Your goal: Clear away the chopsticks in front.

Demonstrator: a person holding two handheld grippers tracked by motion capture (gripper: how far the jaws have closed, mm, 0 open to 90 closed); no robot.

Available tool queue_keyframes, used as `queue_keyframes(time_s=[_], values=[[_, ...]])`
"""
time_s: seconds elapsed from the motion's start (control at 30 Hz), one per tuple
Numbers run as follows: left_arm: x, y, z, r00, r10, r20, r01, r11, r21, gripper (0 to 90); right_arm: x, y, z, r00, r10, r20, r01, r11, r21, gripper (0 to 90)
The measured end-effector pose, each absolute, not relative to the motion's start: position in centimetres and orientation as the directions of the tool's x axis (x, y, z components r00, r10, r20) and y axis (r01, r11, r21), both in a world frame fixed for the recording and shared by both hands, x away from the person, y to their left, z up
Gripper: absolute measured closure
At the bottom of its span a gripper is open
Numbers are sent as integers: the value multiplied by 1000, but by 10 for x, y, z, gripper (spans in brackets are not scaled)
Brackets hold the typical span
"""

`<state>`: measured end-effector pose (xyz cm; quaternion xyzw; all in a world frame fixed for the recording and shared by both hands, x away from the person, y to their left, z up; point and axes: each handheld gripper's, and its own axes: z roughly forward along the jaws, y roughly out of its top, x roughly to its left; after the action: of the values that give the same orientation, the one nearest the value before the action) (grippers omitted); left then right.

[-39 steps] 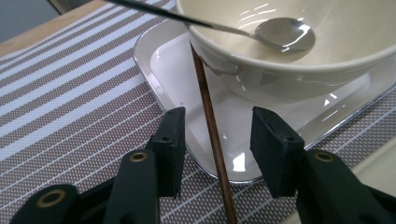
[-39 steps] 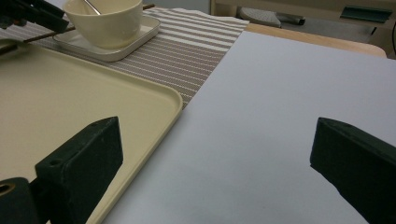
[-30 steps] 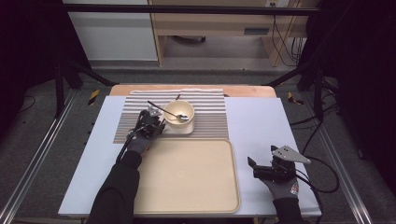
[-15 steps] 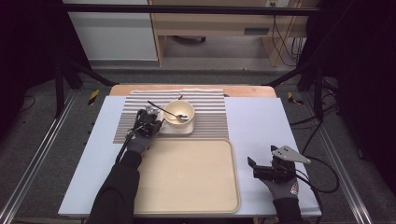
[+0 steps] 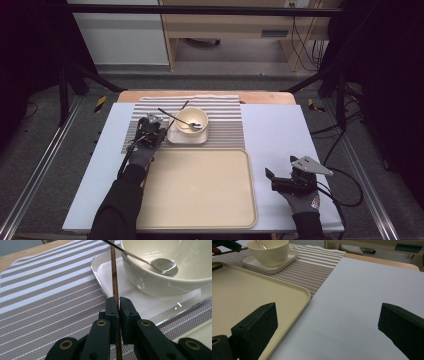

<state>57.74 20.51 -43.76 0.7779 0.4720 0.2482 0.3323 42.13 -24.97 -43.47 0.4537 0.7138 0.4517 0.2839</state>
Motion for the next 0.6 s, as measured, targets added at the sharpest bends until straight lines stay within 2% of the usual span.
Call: queue_keyframes(time_s=[0.6], values=[[536, 243, -430, 397, 915, 66, 555, -297, 777, 849, 420, -250, -434, -427, 904, 2, 385, 180, 905, 29]])
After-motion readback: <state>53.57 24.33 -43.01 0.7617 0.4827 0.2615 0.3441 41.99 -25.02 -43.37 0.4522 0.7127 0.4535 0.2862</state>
